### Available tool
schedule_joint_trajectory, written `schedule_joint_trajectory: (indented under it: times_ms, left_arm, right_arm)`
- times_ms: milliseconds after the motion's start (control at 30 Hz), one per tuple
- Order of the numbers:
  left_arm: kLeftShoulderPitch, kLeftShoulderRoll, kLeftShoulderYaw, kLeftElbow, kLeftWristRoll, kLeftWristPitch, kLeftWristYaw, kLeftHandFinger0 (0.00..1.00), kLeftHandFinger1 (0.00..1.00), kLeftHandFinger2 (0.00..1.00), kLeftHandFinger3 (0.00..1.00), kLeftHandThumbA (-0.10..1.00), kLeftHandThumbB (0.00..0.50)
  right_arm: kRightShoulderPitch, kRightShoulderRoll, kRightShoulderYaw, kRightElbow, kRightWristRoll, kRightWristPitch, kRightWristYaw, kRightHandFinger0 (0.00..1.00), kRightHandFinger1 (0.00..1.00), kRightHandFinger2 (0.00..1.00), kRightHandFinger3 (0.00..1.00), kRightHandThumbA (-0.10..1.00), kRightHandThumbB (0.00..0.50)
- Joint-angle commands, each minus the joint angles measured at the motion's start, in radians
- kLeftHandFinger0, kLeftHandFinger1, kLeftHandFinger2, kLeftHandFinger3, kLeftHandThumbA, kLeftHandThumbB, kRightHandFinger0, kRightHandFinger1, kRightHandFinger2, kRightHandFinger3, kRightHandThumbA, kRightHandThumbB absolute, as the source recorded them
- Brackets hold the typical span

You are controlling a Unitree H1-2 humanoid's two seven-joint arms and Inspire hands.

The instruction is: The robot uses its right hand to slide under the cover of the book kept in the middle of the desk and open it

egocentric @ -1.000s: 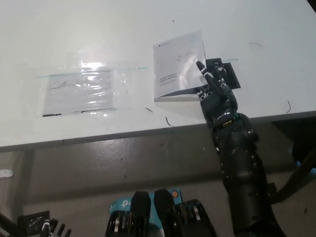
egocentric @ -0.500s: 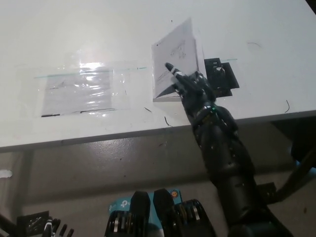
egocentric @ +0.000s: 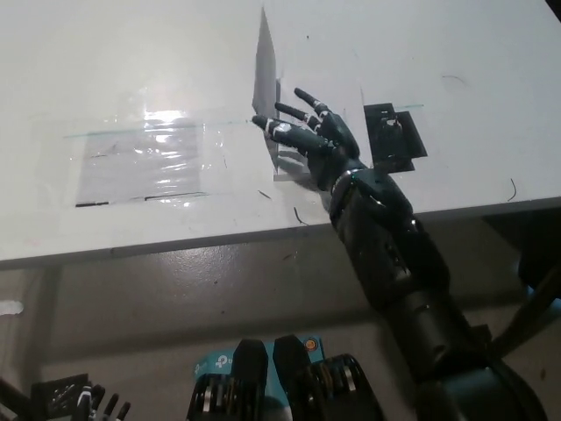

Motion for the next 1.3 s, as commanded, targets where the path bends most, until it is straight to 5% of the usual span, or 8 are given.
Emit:
schedule_joint_trajectory:
  times_ms: [0, 200, 667, 833, 1133, 1200, 1233, 1267]
  left_arm:
    - [-0.019, 0.014, -0.009, -0.025, -0.002, -0.004, 0.0, 0.93, 0.88, 0.87, 0.97, 0.99, 0.116]
    - [-0.035, 0.033, -0.02, -0.03, 0.008, 0.004, 0.007, 0.91, 0.89, 0.87, 0.97, 0.98, 0.132]
    - [-0.043, 0.049, -0.057, -0.032, 0.039, 0.003, 0.014, 0.86, 0.85, 0.84, 0.96, 0.96, 0.15]
    - [-0.04, 0.051, -0.065, -0.034, 0.026, 0.008, -0.006, 0.9, 0.89, 0.88, 1.0, 1.0, 0.137]
    - [-0.056, 0.047, -0.06, -0.022, 0.029, 0.007, 0.014, 0.87, 0.85, 0.82, 0.93, 0.95, 0.138]
    - [-0.056, 0.043, -0.066, -0.027, 0.04, 0.006, 0.022, 0.86, 0.84, 0.83, 0.92, 0.96, 0.139]
    - [-0.059, 0.039, -0.066, -0.031, 0.042, 0.016, 0.036, 0.86, 0.84, 0.83, 0.91, 0.95, 0.137]
    - [-0.059, 0.039, -0.065, -0.034, 0.042, 0.017, 0.038, 0.86, 0.83, 0.84, 0.92, 0.93, 0.139]
  right_arm:
    - [-0.049, -0.01, 0.017, -0.005, -0.06, -0.013, 0.065, 0.66, 0.68, 0.69, 0.91, 1.0, 0.112]
    - [-0.012, -0.033, 0.06, 0.017, -0.121, 0.003, 0.098, 0.67, 0.7, 0.75, 0.98, 1.0, 0.06]
    - [-0.096, -0.046, 0.123, 0.115, -0.248, -0.074, 0.108, 0.61, 0.64, 0.65, 0.9, 1.0, 0.221]
    - [-0.16, -0.028, 0.204, 0.144, -0.332, -0.115, 0.148, 0.71, 0.67, 0.67, 0.92, 1.0, 0.245]
    - [-0.246, -0.038, 0.422, 0.174, -0.538, -0.227, 0.159, 0.59, 0.63, 0.68, 0.94, 1.0, 0.241]
    - [-0.284, -0.046, 0.534, 0.212, -0.64, -0.286, 0.161, 0.66, 0.66, 0.65, 0.87, 1.0, 0.241]
    - [-0.29, -0.05, 0.565, 0.215, -0.666, -0.302, 0.153, 0.67, 0.66, 0.63, 0.71, 1.0, 0.267]
    - [-0.296, -0.05, 0.587, 0.223, -0.68, -0.312, 0.159, 0.68, 0.66, 0.63, 0.73, 1.0, 0.282]
